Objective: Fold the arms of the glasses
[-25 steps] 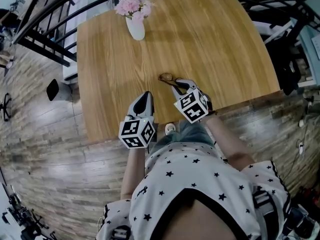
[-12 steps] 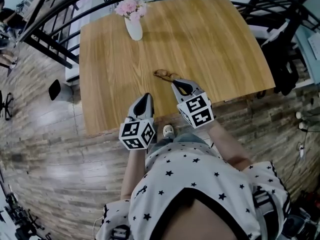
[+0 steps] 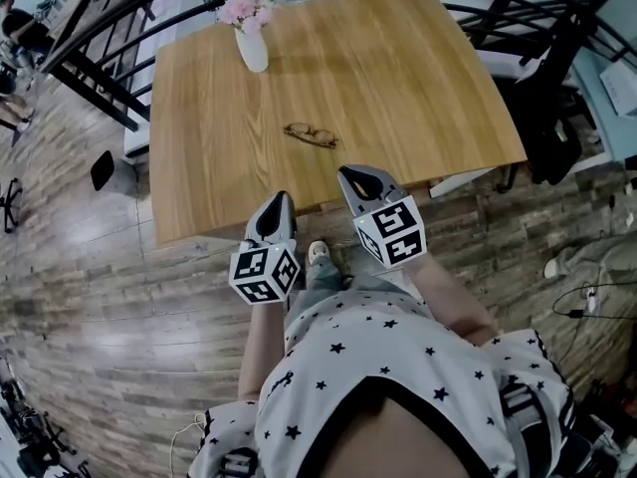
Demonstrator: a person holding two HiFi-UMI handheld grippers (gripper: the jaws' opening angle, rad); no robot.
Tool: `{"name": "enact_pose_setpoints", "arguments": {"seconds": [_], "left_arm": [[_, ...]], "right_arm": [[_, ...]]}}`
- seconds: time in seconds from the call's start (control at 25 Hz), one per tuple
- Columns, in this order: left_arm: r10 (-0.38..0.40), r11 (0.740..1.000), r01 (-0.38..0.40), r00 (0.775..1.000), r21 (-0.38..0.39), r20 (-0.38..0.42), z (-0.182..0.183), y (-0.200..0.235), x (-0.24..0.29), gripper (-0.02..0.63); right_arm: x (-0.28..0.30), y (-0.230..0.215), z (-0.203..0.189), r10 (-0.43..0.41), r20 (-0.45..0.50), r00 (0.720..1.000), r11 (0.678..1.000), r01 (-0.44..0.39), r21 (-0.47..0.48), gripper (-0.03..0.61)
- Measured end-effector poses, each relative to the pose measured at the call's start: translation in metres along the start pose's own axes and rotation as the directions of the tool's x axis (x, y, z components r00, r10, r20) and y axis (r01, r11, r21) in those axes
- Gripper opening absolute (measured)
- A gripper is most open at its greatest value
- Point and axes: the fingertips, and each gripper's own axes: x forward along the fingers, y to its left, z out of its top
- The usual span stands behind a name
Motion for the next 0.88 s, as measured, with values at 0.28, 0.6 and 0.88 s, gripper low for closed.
{"name": "enact_pose_setpoints", "arguments": {"seconds": [0.28, 0.6, 0.88], "left_arm": [[0.01, 1.0, -0.01, 1.0, -0.009, 0.001, -0.016, -0.027, -0.036, 0.008], [0.02, 1.0, -0.019, 1.0, -0.019, 0.011, -0.032, -0.044, -0.071, 0.008], [0.025, 1.0, -0.025, 0.999, -0.012, 0.029, -0.036, -0.05, -0.089, 0.008]], "right_arm": [[-0.046, 0.02, -0.004, -0.005, 0.037, 0.999, 1.0, 0.005, 0.001, 0.016], [-0.079, 0.043, -0.015, 0.01, 0.06, 0.998, 1.0, -0.009, -0.01, 0.017], [-0.096, 0.058, -0.017, 0.023, 0.091, 0.996, 1.0, -0.022, -0.011, 0.017]]}}
